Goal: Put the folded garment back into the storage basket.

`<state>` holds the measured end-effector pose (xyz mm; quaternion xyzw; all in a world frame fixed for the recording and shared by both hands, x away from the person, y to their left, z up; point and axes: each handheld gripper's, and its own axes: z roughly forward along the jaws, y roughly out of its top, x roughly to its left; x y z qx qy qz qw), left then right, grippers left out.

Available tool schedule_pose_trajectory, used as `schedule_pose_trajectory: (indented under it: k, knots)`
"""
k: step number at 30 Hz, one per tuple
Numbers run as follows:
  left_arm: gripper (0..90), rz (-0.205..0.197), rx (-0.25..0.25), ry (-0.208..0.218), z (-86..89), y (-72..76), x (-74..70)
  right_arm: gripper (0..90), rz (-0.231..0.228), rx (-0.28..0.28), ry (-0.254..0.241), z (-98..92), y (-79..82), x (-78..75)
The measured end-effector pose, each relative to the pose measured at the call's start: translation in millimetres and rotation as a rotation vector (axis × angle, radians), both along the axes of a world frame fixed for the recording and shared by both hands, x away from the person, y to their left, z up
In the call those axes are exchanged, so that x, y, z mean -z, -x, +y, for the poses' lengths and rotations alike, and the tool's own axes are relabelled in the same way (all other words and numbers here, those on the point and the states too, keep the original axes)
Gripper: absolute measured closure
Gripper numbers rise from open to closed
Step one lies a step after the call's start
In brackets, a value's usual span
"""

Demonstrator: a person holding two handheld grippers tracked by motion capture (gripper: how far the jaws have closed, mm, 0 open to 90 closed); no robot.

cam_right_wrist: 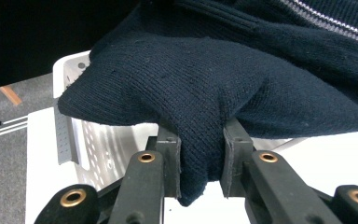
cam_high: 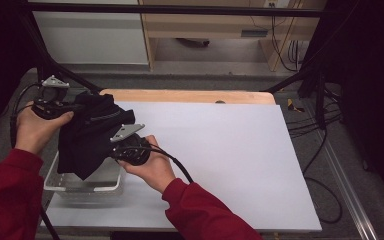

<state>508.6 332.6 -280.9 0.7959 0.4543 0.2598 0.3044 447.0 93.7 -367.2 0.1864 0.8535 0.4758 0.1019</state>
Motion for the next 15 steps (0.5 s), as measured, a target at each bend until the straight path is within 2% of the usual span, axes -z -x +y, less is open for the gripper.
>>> schedule_pose_trajectory:
  k: [8, 15]
  knots:
    - [76.8, 0.016, -0.014, 0.001, 6.2, -1.5, 5.4, 73.4, 0.003, 0.002, 0.000, 5.7, -1.1, 5.7]
    - [76.8, 0.028, -0.028, -0.002, 9.8, -4.5, 11.1, 73.3, -0.007, -0.008, 0.020, 11.5, -0.4, 10.0]
